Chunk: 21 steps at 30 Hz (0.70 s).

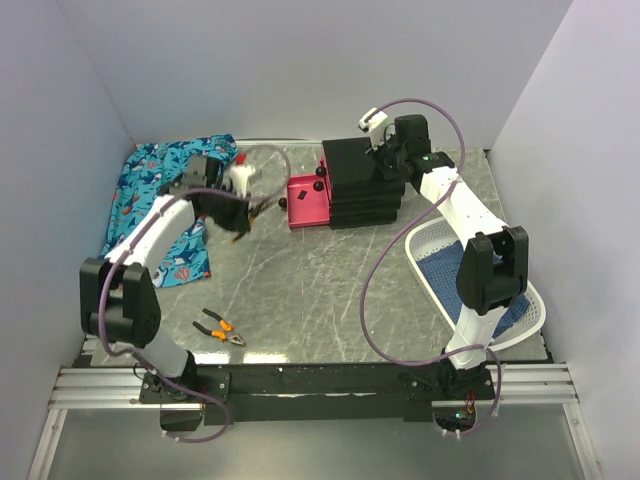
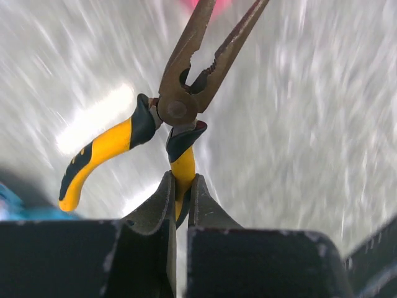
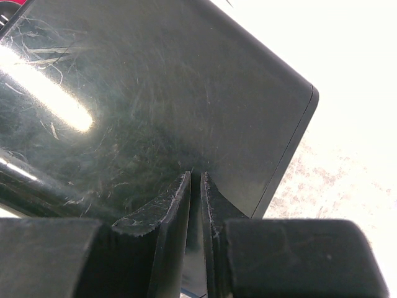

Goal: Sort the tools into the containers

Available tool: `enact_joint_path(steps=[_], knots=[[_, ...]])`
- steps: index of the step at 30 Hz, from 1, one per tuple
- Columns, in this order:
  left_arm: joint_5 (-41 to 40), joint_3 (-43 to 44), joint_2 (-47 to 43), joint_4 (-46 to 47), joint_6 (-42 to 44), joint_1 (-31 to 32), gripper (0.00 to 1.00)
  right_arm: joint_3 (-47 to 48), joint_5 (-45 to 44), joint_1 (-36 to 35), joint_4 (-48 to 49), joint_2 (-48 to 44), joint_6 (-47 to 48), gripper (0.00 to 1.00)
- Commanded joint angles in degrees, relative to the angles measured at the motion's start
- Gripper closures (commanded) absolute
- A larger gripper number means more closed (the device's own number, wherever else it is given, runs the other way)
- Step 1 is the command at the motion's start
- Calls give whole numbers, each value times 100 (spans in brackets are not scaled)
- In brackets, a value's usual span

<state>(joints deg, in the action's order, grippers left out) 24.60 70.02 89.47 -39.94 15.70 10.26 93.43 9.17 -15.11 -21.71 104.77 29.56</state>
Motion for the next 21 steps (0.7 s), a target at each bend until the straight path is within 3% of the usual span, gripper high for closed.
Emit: enact_joint_path(steps=[1,4,8,11,21], knots=[[370,1160,728,522,-489,-7,99,-237,-214,17,-650,-97,58,80],[405,2133,1650,549,-804,-7,99,-281,-258,17,-624,-124,76,80],[1255,3438,2767,671,-1840,2,99,-369,-328,17,-623,-176,146,80],[1942,3606,3093,1383,-2606,98,99,-456,-380,17,-606,-238,208,80],[2567,3685,3621,2271,-3864,406,99,-984,-548,17,-509,-528,392,80]])
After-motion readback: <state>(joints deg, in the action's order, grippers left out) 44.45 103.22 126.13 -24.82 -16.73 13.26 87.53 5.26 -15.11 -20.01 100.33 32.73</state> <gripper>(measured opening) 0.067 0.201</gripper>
